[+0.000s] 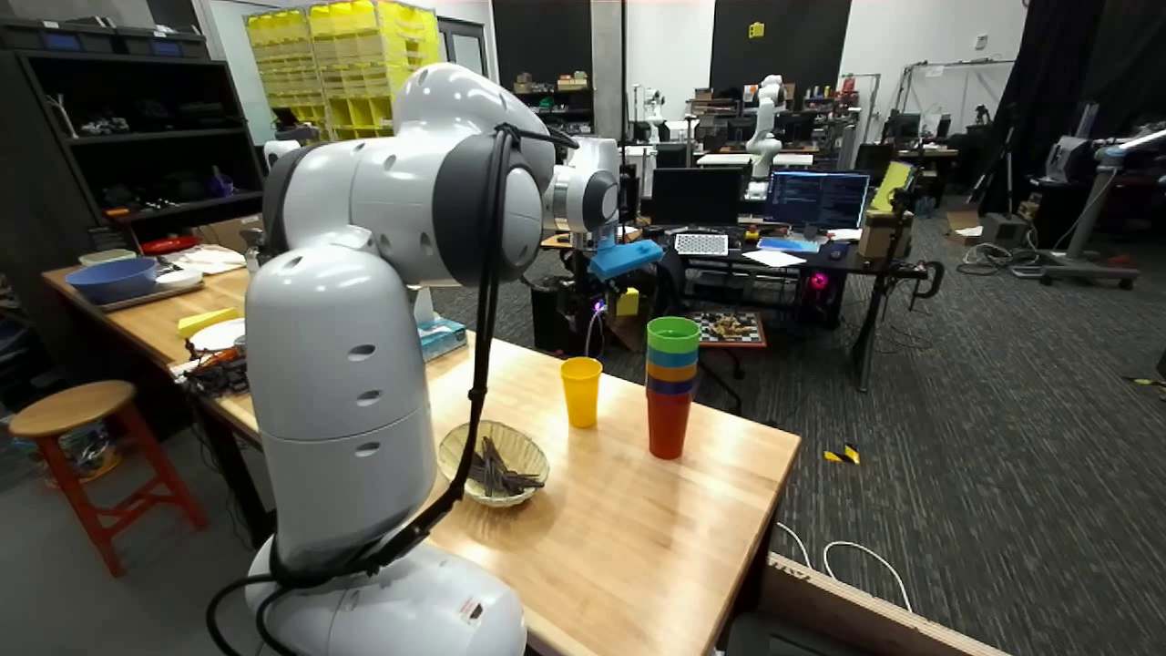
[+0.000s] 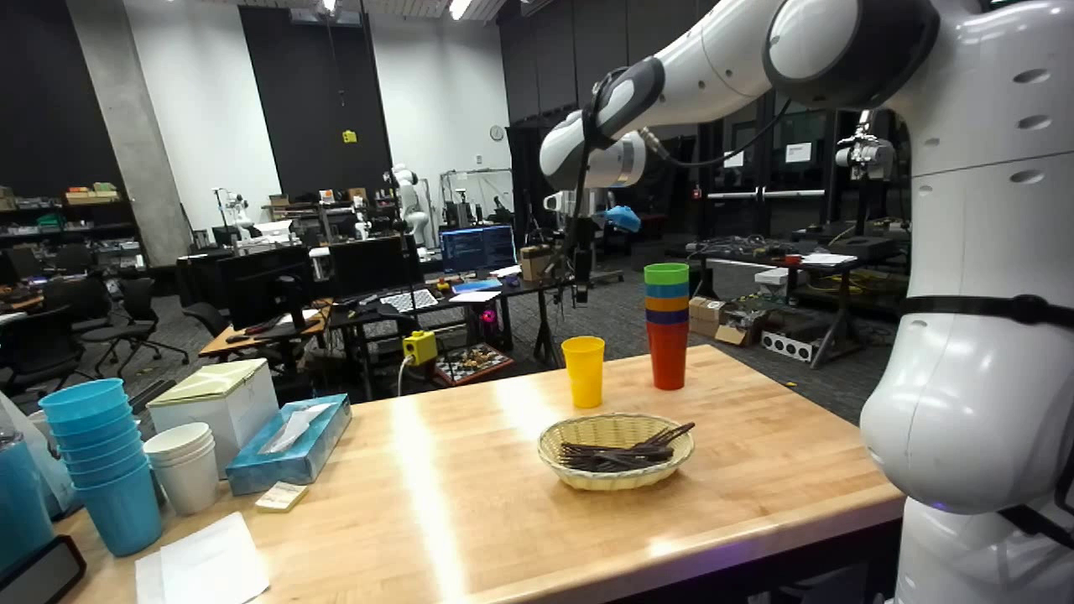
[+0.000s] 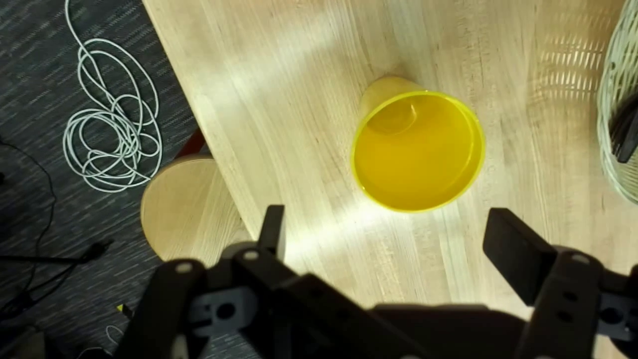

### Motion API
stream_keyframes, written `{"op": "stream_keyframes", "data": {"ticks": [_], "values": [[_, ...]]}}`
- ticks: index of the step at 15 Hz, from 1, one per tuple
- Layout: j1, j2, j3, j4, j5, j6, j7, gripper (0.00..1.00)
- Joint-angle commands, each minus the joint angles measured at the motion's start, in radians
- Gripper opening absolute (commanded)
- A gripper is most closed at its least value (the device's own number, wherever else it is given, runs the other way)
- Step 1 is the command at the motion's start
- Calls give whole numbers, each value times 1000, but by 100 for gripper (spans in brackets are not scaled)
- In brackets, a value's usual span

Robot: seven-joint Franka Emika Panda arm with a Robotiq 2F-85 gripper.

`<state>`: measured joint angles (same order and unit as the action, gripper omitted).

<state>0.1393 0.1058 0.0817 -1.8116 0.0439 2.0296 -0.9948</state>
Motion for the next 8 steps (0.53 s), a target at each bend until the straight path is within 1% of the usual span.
{"op": "stream_keyframes", "data": {"ticks": [1, 8], "values": [[-24, 35, 24, 7, 29, 20, -30, 100], [-45, 58, 40, -32, 33, 81, -71, 100]]}}
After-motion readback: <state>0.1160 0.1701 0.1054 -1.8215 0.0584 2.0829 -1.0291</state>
